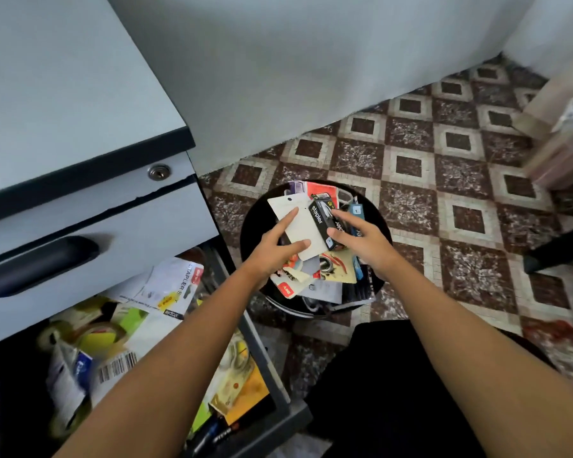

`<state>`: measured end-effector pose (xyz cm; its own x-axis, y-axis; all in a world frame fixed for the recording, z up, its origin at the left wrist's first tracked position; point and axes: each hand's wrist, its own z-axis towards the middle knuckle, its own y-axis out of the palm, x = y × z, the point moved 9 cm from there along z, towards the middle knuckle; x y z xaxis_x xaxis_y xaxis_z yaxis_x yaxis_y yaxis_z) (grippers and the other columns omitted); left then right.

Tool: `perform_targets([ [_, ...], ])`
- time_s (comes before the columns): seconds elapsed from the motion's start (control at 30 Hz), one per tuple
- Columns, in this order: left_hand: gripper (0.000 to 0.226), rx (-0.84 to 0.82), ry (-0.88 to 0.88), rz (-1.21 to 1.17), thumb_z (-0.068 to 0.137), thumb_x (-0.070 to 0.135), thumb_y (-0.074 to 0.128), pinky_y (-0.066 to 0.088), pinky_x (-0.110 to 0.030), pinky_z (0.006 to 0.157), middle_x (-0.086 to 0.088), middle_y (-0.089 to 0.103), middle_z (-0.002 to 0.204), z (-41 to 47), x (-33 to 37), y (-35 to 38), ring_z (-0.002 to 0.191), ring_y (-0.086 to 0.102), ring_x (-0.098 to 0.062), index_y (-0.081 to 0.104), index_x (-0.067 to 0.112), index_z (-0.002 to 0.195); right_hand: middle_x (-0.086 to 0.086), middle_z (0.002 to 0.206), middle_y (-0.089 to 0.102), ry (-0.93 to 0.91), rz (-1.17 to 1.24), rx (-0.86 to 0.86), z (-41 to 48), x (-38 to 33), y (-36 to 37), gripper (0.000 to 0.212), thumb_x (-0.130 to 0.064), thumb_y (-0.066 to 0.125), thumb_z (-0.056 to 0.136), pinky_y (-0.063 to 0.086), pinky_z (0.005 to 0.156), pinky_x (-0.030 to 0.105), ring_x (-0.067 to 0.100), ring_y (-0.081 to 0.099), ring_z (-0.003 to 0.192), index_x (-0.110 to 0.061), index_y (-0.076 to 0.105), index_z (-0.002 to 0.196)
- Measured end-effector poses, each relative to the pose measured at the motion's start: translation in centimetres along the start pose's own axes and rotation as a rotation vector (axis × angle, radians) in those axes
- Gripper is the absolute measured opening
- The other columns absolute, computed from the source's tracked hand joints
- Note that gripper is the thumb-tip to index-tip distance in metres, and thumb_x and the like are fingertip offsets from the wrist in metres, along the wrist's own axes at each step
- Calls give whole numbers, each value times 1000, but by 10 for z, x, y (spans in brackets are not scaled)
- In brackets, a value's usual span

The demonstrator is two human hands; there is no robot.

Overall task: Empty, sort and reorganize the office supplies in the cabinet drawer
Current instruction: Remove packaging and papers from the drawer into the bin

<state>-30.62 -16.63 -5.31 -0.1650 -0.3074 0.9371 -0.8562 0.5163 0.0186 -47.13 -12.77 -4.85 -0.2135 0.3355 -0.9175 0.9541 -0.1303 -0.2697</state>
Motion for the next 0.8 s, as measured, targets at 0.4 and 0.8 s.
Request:
perform_targets([
  [0.4,55,55,22,245,94,29,55,23,-30,113,2,26,153,-1,-9,-9,141,24,-16,33,29,145,2,148,36,105,-31,35,-5,17,11,41,-32,58,93,27,110,27,18,31,138,-35,51,133],
  [0.8,43,251,187,391,95,20,52,40,-19,85,4,51,124,-58,28,-48,104,54,-7,44,23,138,-2,122,57,-73,-113,-28,-43,-46,39,37,-29,58,92,42,104,32,13,54,117,-27,55,129],
])
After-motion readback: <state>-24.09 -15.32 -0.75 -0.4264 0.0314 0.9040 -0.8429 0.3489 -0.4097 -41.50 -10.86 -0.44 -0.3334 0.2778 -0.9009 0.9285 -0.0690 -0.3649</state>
